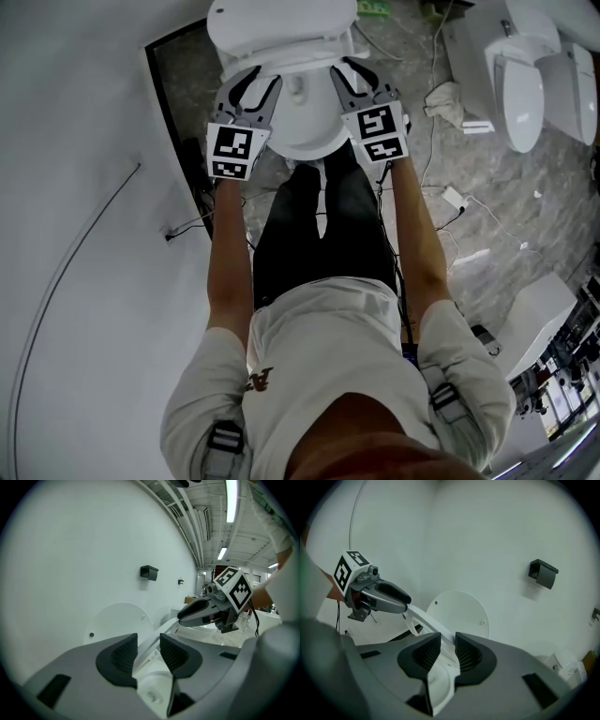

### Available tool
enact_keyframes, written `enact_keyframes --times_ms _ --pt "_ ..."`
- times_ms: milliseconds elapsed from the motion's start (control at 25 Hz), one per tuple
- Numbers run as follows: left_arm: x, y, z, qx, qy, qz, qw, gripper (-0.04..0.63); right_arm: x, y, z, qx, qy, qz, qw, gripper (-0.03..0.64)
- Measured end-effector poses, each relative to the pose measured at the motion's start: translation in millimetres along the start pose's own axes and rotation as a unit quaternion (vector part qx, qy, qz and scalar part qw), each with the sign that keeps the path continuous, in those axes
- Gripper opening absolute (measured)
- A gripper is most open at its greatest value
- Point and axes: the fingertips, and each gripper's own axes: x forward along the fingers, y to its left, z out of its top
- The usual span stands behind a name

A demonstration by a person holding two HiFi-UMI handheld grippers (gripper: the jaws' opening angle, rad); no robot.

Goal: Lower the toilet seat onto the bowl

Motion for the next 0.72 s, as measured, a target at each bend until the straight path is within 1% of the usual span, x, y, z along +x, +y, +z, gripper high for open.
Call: enact_keyframes --times_ms 320,720 --pt "-9 -11 -8 -0.010 0.001 -0.003 0.9999 0.147 -9 10 -11 0.007 0.007 0.002 1.000 0.109" --pt "-17 -27 -20 -0.024 0.010 0.017 0.9995 0.153 -21 21 -25 0.007 0.000 0.031 0.999 0.110"
